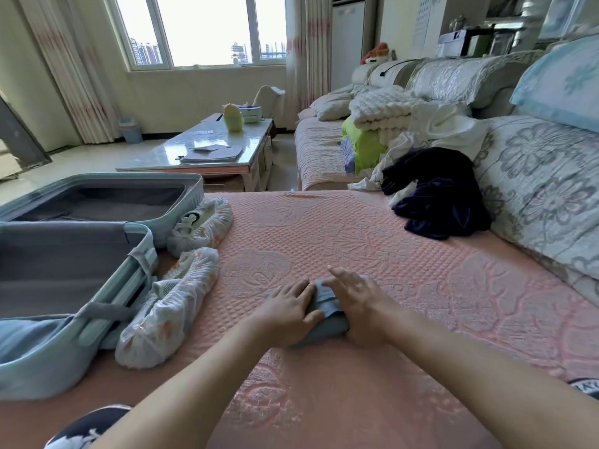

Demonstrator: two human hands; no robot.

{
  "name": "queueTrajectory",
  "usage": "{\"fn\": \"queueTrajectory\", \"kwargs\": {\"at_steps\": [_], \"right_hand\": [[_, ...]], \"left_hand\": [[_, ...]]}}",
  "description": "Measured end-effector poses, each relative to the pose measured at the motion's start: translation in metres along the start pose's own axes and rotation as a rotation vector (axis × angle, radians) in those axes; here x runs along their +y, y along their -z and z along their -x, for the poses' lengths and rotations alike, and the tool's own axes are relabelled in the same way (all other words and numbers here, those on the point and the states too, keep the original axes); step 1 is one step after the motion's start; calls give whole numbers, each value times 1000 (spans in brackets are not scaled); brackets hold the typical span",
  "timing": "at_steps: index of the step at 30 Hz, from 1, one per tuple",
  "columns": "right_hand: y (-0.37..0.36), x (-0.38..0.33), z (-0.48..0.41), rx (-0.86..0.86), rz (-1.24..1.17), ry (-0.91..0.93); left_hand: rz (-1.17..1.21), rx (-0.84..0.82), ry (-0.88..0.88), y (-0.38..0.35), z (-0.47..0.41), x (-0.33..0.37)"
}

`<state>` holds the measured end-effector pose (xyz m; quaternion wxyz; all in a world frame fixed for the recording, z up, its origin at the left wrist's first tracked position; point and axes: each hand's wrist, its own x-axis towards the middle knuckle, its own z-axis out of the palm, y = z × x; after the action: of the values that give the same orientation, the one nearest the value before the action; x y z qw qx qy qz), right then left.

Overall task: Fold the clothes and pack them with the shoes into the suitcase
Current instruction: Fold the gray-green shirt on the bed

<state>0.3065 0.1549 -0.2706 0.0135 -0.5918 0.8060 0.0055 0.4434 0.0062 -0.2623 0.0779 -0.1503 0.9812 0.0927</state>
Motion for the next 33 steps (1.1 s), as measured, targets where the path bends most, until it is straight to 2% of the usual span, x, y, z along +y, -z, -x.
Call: {"fn": "queueTrajectory", "kwargs": {"at_steps": [2,4,12,16,20,23,29,33], "right_hand": [[0,4,2,-120,72,-45],[-2,6,3,-167,91,-47],[7,-2,4,-169,68,-23],[22,-15,4,49,-47,50],[44,-44,-10,175,-49,108],[74,-73,-39,268,-117,158],[134,-166,-112,363,-308,397],[155,-245,-165,356,-401,419]], "left_hand": [[-79,-5,-17,-9,5,2],[-151,9,-22,-19,8,4],[-104,19,-38,-8,9,3],[-82,114,-76,29,21,-21],[-96,172,-92,82,47,-48],[-56,320,-49,115,76,-83],[-76,559,148,178,150,-175],[-194,619,294,199,205,-239]]}}
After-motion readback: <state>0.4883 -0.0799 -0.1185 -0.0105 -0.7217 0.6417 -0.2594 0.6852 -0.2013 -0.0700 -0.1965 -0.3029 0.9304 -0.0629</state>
